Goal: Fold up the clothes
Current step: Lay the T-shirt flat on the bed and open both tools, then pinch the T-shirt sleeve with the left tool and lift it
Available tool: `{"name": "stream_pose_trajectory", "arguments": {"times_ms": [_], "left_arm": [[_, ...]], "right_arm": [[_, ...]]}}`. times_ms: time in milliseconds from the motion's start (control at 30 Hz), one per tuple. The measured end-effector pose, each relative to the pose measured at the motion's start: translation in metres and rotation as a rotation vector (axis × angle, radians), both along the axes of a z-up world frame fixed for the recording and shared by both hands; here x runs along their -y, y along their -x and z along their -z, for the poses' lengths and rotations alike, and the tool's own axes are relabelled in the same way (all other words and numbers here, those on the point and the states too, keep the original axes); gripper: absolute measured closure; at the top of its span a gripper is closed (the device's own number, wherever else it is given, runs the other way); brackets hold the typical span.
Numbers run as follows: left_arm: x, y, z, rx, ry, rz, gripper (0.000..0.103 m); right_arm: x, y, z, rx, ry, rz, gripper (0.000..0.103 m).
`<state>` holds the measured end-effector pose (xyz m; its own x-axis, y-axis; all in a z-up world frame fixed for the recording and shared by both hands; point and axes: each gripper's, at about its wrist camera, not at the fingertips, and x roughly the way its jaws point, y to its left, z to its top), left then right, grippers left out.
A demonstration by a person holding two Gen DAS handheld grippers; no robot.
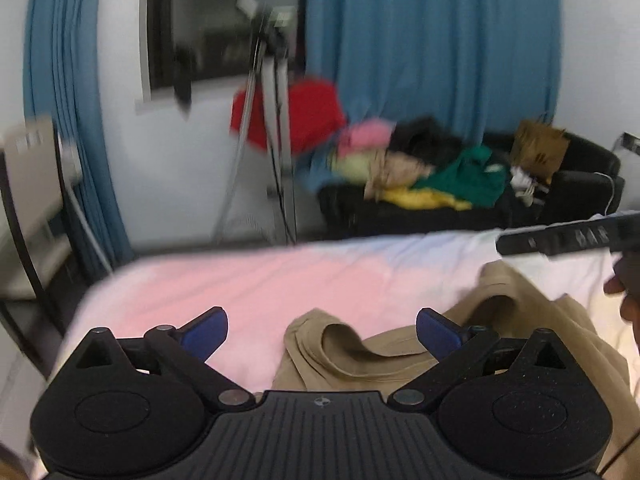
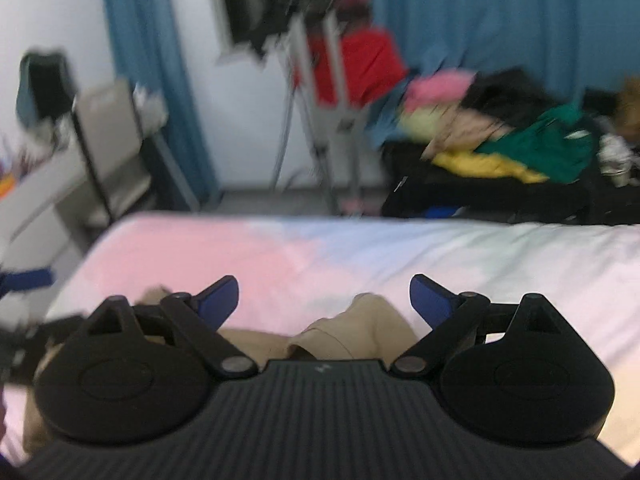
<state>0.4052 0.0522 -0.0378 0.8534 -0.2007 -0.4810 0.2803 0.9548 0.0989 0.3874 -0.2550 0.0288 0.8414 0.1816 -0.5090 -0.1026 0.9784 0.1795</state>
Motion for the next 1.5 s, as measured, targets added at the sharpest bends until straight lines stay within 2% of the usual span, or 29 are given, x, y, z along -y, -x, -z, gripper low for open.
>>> {"name": "stream_pose_trajectory", "arguments": {"times_ms": [100, 200, 267, 433, 533, 600, 700, 800, 1000, 1100, 1267, 1333, 1400, 1500], "left_arm": [[0.014, 0.072, -0.014, 0.091, -0.023, 0.009, 0.001], [0.022, 0.149, -0.020, 0.171, -0.010, 0.011, 0.001], [0.021, 0.193, -0.016, 0.174, 0.024, -0.001, 0.001], [0.015, 0.279, -0.018, 0.196, 0.043, -0.054, 0.001], [0.006, 0.322, -0.032, 0.188, 0.035, -0.066, 0.001], [-0.003, 0.338, -0.038, 0.181, 0.047, -0.070, 0.000], [-0.021, 0.347, -0.046, 0.149, 0.115, -0.095, 0.000], [-0.042, 0.329, -0.039, 0.089, 0.197, -0.165, 0.000], [-0.083, 0.287, -0.021, -0.036, 0.364, -0.313, 0.000], [-0.104, 0.260, -0.004, -0.096, 0.427, -0.378, 0.001], [-0.142, 0.208, 0.034, -0.182, 0.489, -0.468, 0.005], [-0.155, 0.189, 0.049, -0.214, 0.550, -0.495, 0.006], [-0.161, 0.171, 0.061, -0.226, 0.607, -0.503, 0.009], [-0.162, 0.150, 0.073, -0.203, 0.610, -0.536, 0.012]], "right_arm": [[0.009, 0.058, -0.002, 0.086, -0.048, 0.059, 0.009], [0.010, 0.139, 0.002, 0.171, -0.095, 0.078, 0.009], [0.008, 0.191, 0.009, 0.185, -0.101, 0.086, 0.009], [-0.004, 0.298, 0.021, 0.211, -0.084, 0.092, 0.009], [-0.006, 0.344, 0.027, 0.246, -0.083, 0.106, 0.009], [-0.005, 0.363, 0.030, 0.231, -0.099, 0.117, 0.009], [0.001, 0.372, 0.031, 0.197, -0.165, 0.082, 0.009], [0.006, 0.368, 0.033, 0.159, -0.224, 0.080, 0.009], [0.007, 0.363, 0.049, 0.111, -0.265, 0.120, 0.009], [0.006, 0.357, 0.055, 0.098, -0.268, 0.134, 0.009], [0.007, 0.342, 0.071, 0.061, -0.276, 0.132, 0.009], [0.009, 0.334, 0.079, 0.032, -0.291, 0.137, 0.009], [0.014, 0.328, 0.087, 0.006, -0.317, 0.155, 0.009], [0.016, 0.318, 0.098, -0.021, -0.319, 0.169, 0.009]]}}
